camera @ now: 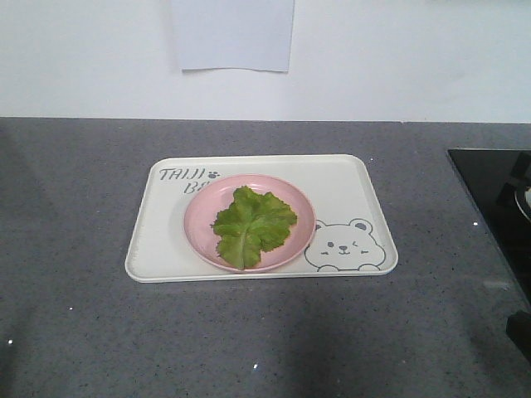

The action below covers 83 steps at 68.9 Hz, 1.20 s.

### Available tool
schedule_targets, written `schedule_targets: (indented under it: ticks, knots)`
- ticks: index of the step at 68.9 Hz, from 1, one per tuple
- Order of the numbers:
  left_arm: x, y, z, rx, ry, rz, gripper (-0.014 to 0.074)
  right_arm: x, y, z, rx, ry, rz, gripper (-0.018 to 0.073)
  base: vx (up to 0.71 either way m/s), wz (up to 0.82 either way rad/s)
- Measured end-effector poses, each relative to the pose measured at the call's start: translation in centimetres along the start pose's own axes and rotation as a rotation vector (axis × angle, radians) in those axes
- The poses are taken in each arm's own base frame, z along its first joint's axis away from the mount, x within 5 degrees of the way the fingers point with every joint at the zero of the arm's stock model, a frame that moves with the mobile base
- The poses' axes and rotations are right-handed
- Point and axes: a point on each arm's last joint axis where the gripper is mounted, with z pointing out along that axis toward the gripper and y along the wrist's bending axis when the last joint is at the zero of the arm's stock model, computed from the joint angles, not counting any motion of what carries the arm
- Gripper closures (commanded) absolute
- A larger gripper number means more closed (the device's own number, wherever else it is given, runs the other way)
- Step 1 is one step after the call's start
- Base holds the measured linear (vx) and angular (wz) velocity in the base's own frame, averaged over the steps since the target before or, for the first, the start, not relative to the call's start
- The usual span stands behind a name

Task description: Transfer vegetables to tray and serve

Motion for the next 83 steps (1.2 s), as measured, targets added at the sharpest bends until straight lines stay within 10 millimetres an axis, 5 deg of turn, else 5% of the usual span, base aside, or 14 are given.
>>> schedule_targets:
  ticks: [38, 64, 83]
  knots:
    - [0.0, 0.0, 0.0, 0.0, -0.001, 0.0, 0.0602, 0.4, -0.9, -0.8, 0.119, -0.02, 0.089, 0.0562, 0.0, 0.0]
    - [0.0, 0.0, 0.0, 0.0, -0.001, 0.0, 0.0602, 6.8, -0.8, 0.4, 0.201, -0.271, 0.175, 0.0562, 0.0, 0.0]
    - [0.0, 0.0, 0.0, 0.0, 0.0, 0.0, 0.0602, 6.4, -1.2, 0.1, 0.281, -0.422, 0.217, 0.0562, 0.0, 0.0]
